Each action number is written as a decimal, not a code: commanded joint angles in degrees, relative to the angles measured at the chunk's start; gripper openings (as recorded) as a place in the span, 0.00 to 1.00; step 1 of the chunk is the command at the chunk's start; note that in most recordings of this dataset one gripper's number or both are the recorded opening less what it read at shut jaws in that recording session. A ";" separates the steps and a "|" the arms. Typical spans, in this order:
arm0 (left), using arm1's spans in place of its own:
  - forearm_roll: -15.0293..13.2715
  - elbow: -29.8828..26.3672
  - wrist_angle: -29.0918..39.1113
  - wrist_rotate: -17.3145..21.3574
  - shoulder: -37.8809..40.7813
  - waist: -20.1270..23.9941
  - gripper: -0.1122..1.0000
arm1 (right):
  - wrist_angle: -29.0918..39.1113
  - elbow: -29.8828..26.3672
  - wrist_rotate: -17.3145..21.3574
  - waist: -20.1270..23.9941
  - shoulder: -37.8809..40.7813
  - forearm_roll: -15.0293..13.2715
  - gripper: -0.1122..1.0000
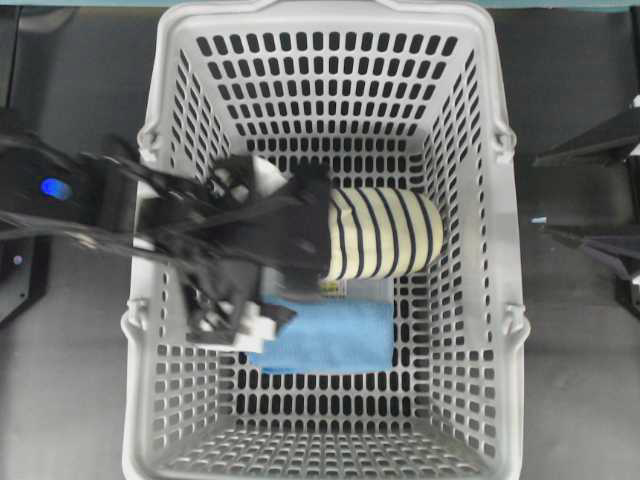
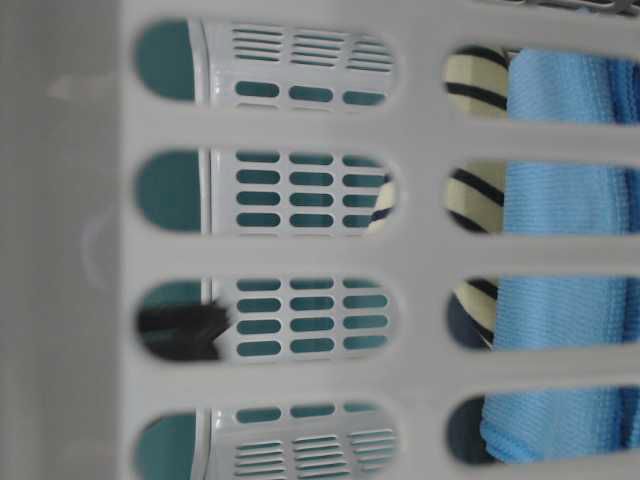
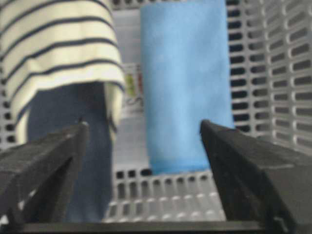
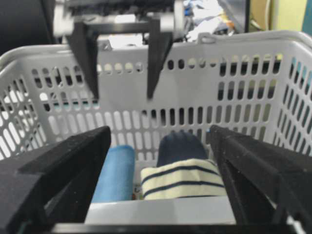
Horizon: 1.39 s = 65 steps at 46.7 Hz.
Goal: Pick up the blue cloth from the shopping basket with the left arm.
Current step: 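Lower the open left gripper into the basket onto the blue cloth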
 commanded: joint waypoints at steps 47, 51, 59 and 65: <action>0.18 -1.49 -1.23 -7.65 17.05 -3.16 0.84 | -0.26 -1.14 -0.18 -0.18 0.09 0.18 0.80; 0.18 -1.14 -1.32 -7.12 17.05 -3.16 0.76 | -0.26 -1.14 -0.18 -0.18 0.09 0.18 0.81; 0.18 -1.41 -0.88 -6.94 16.79 -3.25 0.38 | -0.26 -1.05 -0.09 -0.09 0.09 0.18 0.80; 0.18 -3.16 -0.62 -6.86 15.82 -3.25 0.23 | -0.35 -1.14 -0.09 -0.18 0.00 0.18 0.80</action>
